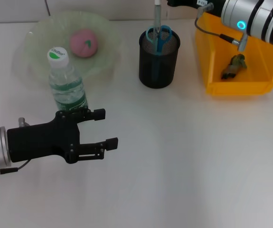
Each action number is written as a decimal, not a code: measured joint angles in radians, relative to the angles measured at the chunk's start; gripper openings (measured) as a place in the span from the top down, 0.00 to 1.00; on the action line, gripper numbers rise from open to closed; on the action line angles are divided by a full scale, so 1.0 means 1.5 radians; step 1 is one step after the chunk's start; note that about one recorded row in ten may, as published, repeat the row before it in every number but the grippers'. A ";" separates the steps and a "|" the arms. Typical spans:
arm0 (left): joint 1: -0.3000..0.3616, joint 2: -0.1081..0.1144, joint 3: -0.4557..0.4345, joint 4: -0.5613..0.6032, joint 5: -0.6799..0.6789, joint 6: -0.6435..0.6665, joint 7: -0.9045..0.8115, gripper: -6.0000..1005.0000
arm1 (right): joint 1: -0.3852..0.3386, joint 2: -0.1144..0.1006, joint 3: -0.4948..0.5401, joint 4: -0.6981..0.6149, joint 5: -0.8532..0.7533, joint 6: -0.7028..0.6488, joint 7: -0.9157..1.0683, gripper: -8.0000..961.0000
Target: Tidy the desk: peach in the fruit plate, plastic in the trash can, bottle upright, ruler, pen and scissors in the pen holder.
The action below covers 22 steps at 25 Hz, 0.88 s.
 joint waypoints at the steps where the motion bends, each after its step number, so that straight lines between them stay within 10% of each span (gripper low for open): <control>1: 0.001 0.000 -0.003 0.000 0.000 0.000 0.000 0.16 | 0.002 0.000 -0.001 0.008 0.003 0.000 -0.010 0.86; 13: 0.001 0.001 -0.006 0.000 0.000 0.000 0.000 0.16 | -0.004 0.004 -0.006 0.033 0.018 -0.010 -0.035 0.84; 22: 0.005 0.002 -0.015 0.000 0.000 0.005 -0.009 0.16 | -0.129 -0.003 0.000 -0.090 0.015 -0.189 -0.032 0.34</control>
